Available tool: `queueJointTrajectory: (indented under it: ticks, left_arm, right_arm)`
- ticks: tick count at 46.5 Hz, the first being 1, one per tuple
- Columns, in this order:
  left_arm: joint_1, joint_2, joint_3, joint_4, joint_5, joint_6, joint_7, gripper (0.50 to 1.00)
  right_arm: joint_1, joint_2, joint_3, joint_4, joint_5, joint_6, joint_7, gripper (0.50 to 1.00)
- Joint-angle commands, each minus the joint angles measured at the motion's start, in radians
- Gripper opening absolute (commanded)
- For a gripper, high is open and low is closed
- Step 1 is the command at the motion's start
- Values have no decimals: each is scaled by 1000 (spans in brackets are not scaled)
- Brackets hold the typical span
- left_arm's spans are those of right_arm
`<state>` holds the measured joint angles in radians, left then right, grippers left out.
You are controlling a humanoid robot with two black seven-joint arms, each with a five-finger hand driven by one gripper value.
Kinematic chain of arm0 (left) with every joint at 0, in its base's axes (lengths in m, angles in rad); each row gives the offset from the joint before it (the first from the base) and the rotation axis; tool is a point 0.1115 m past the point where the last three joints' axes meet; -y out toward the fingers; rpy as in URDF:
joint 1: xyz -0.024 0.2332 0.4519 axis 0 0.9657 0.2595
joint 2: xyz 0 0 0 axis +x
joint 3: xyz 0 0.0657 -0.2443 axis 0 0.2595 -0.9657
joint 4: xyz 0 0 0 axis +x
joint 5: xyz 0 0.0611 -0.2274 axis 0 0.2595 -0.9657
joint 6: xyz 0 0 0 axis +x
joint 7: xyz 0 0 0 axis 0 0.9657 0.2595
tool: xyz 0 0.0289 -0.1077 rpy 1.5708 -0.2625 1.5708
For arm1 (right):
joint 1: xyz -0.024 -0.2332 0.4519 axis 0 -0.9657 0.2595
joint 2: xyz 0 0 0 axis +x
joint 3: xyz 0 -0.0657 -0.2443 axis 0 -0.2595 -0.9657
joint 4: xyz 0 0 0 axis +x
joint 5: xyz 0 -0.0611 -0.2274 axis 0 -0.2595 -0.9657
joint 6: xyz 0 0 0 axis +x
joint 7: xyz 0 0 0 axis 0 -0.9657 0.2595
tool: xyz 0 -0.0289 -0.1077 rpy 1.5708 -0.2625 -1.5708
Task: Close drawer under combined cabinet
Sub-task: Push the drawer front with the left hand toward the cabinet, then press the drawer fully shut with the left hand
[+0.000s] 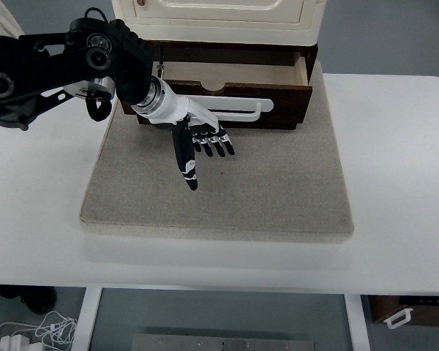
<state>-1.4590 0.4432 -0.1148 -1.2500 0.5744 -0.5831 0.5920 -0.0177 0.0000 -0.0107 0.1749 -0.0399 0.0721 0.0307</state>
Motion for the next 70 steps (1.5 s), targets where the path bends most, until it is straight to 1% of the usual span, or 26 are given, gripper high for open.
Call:
queueJointTrajectory:
  ticks: [1,35,70]
  left_arm:
    - [-3,-1,-2,20,1,2,0,999]
    - [-3,-44,-40,205,-1,-6,-21,999]
    - [-6,-44,-54,296,22,-6,-35,996]
  right_arm:
    - [1,0,0,0,0,0,0,952]
    - [-1,0,0,0,0,0,0,952]
    - [1,0,0,0,0,0,0,952]
